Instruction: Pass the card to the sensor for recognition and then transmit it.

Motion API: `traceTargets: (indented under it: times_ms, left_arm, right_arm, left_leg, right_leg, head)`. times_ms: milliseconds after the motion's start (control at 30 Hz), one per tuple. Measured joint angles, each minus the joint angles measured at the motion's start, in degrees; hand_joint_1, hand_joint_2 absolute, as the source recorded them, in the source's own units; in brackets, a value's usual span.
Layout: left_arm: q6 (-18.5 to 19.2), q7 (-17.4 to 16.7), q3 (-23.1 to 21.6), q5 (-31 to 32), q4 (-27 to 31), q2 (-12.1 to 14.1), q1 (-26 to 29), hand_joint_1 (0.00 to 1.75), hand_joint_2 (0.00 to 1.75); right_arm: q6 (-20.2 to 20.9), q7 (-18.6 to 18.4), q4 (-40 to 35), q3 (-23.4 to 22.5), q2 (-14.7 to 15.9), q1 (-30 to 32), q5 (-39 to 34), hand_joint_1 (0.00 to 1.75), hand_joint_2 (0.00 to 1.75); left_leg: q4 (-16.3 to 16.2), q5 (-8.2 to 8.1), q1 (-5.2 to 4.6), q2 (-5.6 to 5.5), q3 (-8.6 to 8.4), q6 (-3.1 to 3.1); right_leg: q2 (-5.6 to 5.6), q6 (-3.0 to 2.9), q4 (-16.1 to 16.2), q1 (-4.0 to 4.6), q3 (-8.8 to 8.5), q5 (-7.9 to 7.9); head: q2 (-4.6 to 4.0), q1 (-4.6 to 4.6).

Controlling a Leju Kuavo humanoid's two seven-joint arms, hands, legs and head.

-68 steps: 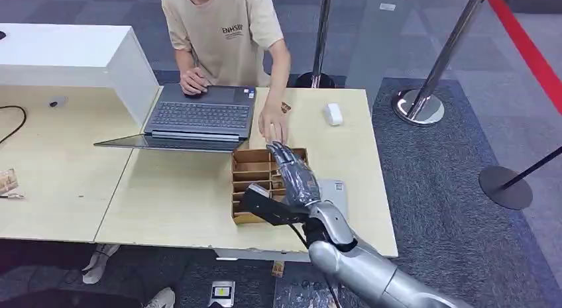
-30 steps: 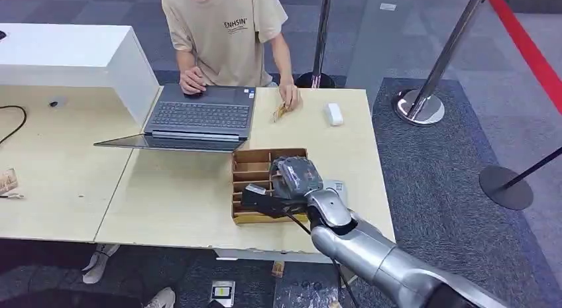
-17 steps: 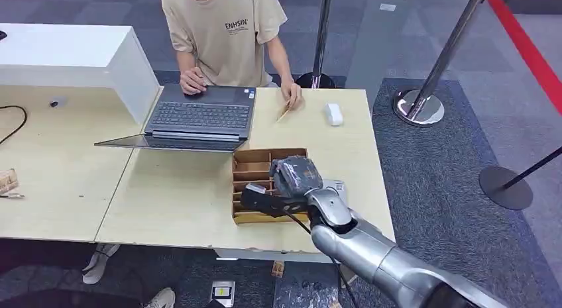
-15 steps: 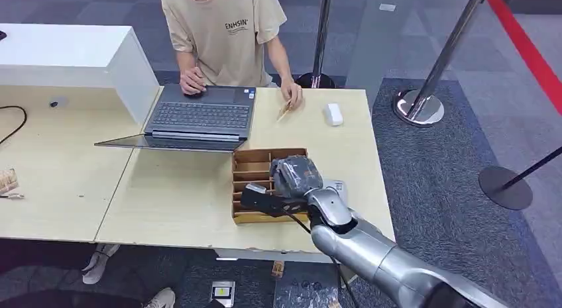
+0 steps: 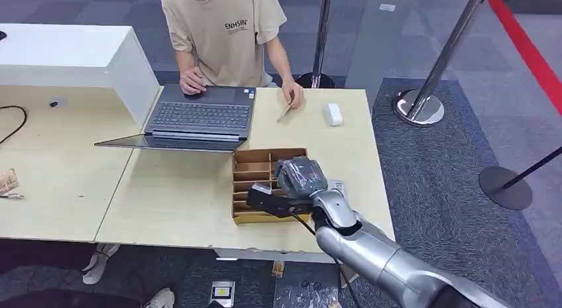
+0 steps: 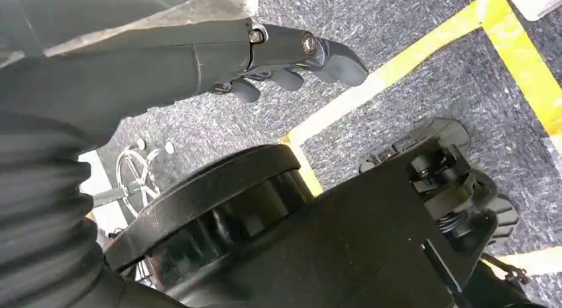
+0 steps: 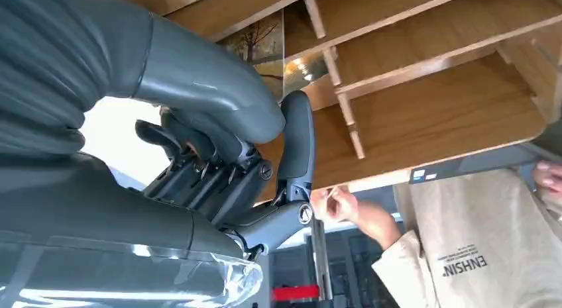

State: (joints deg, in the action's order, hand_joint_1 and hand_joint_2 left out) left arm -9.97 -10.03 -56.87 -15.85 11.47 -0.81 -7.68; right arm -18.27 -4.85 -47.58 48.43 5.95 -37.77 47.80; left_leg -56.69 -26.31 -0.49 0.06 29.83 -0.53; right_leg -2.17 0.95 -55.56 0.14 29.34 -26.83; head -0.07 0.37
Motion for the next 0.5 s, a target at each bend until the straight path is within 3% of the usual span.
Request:
traceTargets:
  times_ms: [100, 133, 300, 400, 467, 500]
  left_arm:
    - [-0.1, 0.3, 0.0, -0.2, 0.0, 0.0, 0.1, 0.0, 1.75]
    - [-0.1, 0.5, 0.0, -0.3, 0.0, 0.0, 0.1, 0.0, 1.75]
    - [-0.2, 0.6, 0.0, -0.5, 0.0, 0.0, 0.4, 0.0, 1.75]
    - [-0.2, 0.5, 0.0, -0.6, 0.0, 0.0, 0.4, 0.0, 1.75]
    - [-0.3, 0.5, 0.0, -0.6, 0.0, 0.0, 0.4, 0.0, 1.75]
    - [-0.4, 0.5, 0.0, -0.6, 0.0, 0.0, 0.4, 0.0, 1.75]
  right_arm:
    - [-0.3, 0.8, -0.1, -0.2, 0.3, 0.1, -0.7, 0.96, 1.75]
    - [-0.3, 0.9, -0.3, -0.3, 0.4, 0.1, -0.7, 0.91, 1.75]
    - [-0.2, 1.1, -0.7, -0.7, 0.4, 0.1, -0.7, 0.87, 1.75]
    - [0.1, 1.1, -1.4, -0.9, 0.4, 0.1, -0.9, 0.94, 1.75]
    - [0.5, 1.1, -1.6, -0.9, 0.5, 0.1, -1.0, 0.3, 1.75]
    - [0.5, 1.1, -1.7, -0.9, 0.5, 0.1, -1.0, 0.3, 1.75]
  left_leg:
    - [0.0, 0.0, 0.0, 0.0, 0.0, 0.0]
    - [0.0, 0.01, 0.0, 0.0, 0.0, 0.0]
    - [0.0, 0.01, 0.0, -0.01, 0.01, 0.0]
    - [0.0, 0.01, 0.0, 0.0, 0.01, 0.0]
    - [0.0, 0.01, 0.0, -0.01, 0.01, 0.0]
    - [0.0, 0.01, 0.0, -0.01, 0.01, 0.0]
  right_leg:
    - [0.0, 0.01, 0.0, 0.0, -0.01, 0.02]
    - [0.0, 0.01, 0.0, 0.0, -0.01, 0.03]
    - [0.0, 0.01, 0.0, 0.0, -0.01, 0.03]
    - [0.0, 0.0, 0.0, 0.0, 0.0, 0.03]
    - [0.0, 0.0, 0.0, 0.0, 0.0, 0.03]
    - [0.0, 0.0, 0.0, 0.0, 0.0, 0.03]
  head:
    - [0.0, 0.0]
    - [0.0, 0.0]
    - [0.0, 0.0]
    - [0.0, -0.02]
    - [0.0, 0.0]
    - [0.0, 0.0]
